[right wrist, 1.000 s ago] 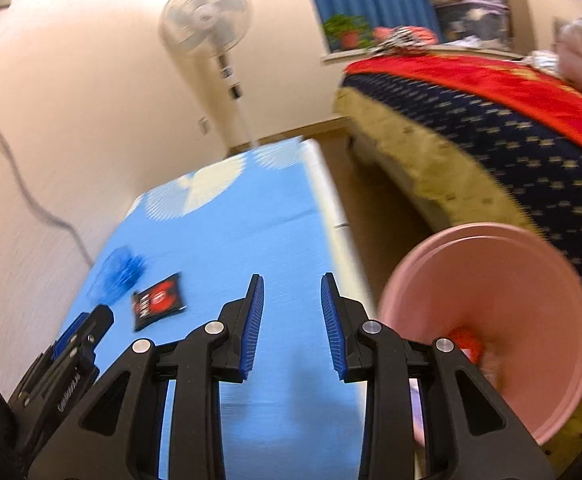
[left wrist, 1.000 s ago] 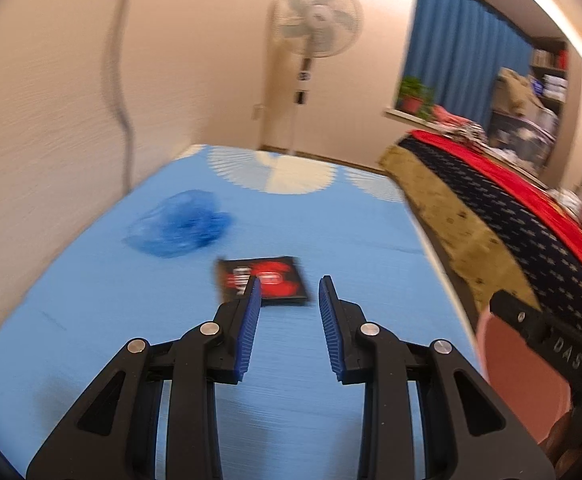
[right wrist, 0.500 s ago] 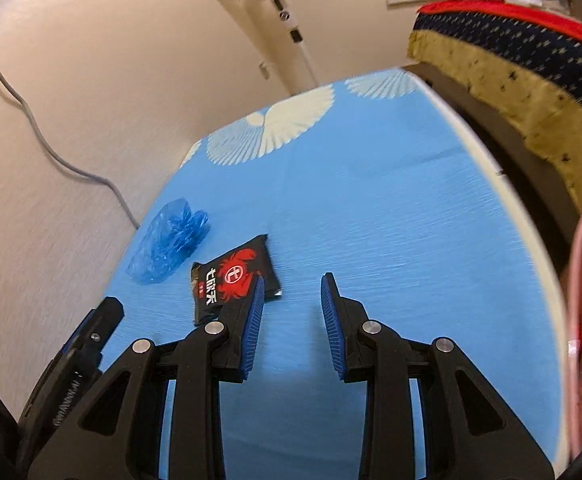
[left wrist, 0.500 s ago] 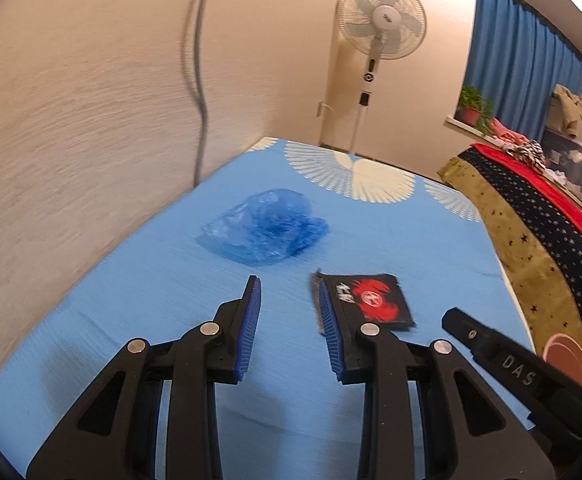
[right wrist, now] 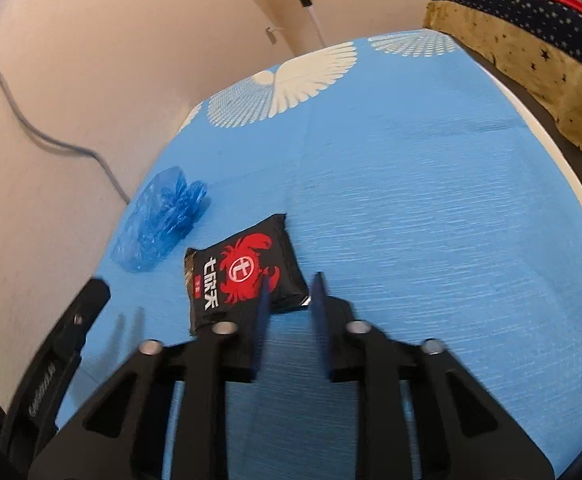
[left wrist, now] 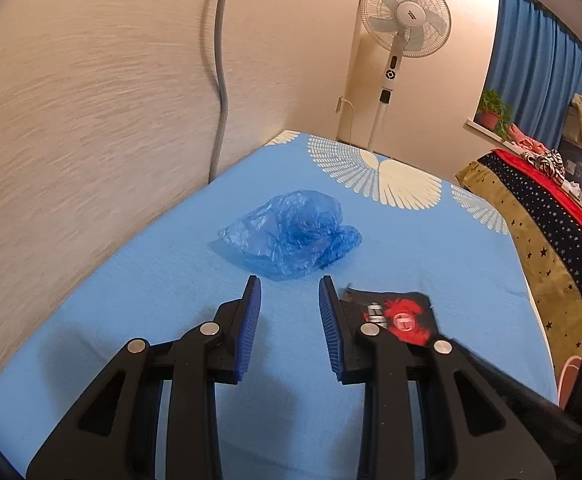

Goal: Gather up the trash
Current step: 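Move both tools back to the mattress toward the blue bag and black packet, then grasp the crumpled blue bag with the left gripper while the right gripper grasps the black packet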

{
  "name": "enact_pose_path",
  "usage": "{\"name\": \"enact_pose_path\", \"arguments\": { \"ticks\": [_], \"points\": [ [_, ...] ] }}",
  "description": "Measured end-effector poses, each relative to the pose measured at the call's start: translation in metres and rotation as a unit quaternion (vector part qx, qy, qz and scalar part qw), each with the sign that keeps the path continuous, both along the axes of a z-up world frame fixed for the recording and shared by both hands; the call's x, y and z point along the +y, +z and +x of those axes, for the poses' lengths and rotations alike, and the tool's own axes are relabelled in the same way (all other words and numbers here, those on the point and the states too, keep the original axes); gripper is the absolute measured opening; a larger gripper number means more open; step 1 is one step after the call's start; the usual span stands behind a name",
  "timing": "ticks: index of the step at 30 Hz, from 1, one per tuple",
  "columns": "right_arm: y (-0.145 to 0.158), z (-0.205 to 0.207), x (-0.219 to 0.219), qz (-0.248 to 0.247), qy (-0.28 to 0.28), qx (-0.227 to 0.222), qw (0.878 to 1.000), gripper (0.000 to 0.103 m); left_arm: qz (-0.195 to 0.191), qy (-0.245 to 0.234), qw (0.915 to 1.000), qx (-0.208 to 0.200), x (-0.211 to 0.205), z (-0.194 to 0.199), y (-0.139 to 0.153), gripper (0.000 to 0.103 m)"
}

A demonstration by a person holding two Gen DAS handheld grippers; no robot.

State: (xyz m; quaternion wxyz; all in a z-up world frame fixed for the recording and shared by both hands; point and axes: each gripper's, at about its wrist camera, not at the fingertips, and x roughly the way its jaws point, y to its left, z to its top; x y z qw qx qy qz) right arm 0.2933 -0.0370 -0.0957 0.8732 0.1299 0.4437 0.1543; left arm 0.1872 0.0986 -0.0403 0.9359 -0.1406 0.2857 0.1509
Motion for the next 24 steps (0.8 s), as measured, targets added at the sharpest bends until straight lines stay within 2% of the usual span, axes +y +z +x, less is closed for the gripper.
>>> {"name": "enact_pose_path", "arguments": {
  "ticks": [2, 9, 11, 12, 14, 20, 21, 24],
  "points": [
    [0.001, -0.001, 0.001, -0.004, 0.003, -0.002, 1.000, 0.001, -0.003, 0.010, 0.9999, 0.000, 0.006, 0.005, 0.000, 0.030],
    [0.006, -0.004, -0.012, 0.011, -0.023, -0.021, 0.999, 0.000, -0.016, 0.045, 0.9988, 0.010, 0.030, 0.021, -0.003, 0.032],
    [0.008, -0.005, -0.019, 0.015, -0.037, -0.029, 0.999, 0.000, -0.024, 0.046, 0.9985, 0.018, 0.035, 0.029, -0.006, 0.042],
    [0.009, -0.005, -0.023, 0.018, -0.041, -0.031, 0.999, 0.000, -0.028, 0.044, 0.9984, 0.023, 0.037, 0.033, -0.007, 0.054],
    [0.011, -0.005, -0.027, 0.016, -0.045, -0.033, 0.998, 0.000, -0.045, 0.033, 0.9978, 0.037, 0.040, 0.044, -0.013, 0.058],
    [0.014, -0.009, -0.041, 0.018, -0.054, -0.037, 0.998, 0.000, -0.048, 0.012, 0.9963, 0.071, 0.040, 0.066, -0.021, 0.057],
    [0.014, -0.010, -0.041, 0.019, -0.056, -0.037, 0.998, 0.000, -0.050, 0.012, 0.9961, 0.071, 0.040, 0.066, -0.021, 0.054],
    [0.017, -0.014, -0.040, 0.013, -0.053, -0.040, 0.998, 0.000, -0.056, 0.001, 0.9948, 0.084, 0.040, 0.069, -0.026, 0.033]
  ]
}}
